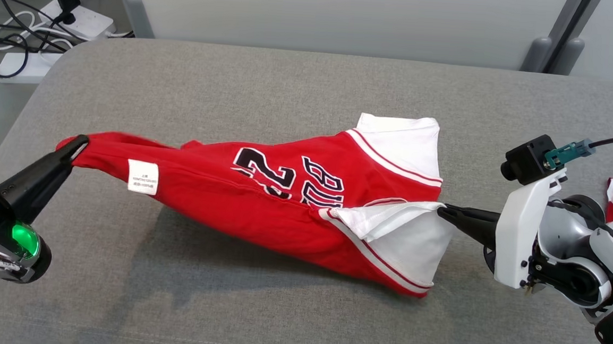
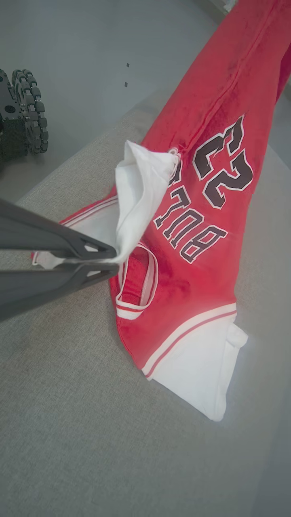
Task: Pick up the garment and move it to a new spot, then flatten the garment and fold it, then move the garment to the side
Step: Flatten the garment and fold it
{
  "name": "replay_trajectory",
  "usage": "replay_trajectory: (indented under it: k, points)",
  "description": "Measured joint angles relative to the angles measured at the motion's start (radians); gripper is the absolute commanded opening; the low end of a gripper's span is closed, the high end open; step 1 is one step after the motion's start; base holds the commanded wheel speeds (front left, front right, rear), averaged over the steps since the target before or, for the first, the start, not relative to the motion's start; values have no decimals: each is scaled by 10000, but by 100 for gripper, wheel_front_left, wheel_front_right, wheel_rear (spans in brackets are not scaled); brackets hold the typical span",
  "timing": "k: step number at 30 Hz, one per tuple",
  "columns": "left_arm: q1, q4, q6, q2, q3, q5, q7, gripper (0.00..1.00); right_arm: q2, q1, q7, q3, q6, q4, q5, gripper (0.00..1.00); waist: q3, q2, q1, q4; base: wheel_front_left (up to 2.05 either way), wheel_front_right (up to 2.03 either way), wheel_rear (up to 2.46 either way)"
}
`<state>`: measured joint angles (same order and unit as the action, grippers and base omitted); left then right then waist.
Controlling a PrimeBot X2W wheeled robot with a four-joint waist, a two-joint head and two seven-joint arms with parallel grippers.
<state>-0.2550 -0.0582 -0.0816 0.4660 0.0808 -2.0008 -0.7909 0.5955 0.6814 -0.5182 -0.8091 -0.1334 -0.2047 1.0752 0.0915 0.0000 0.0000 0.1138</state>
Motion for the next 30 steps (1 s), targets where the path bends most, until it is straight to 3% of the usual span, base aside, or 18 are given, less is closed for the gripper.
replay_trajectory:
  k: [5, 13, 30]
  points:
    - [-1, -420, 199, -351, 326, -73, 430, 0, 12, -129, 140, -77, 0, -23, 81, 0, -199, 0, 0, -107, 0, 0, 0]
    - [314, -362, 188, -261, -105, 211, -15, 0, 73, -351, 412, -115, 0, -17, 263, 0, -377, 0, 0, -194, 0, 0, 0]
    - [-25, 1808, 219, 362, -364, 961, -276, 0, 554, 544, 1227, 731, 0, 871, 282, 0, -989, 0, 0, -387, 0, 0, 0]
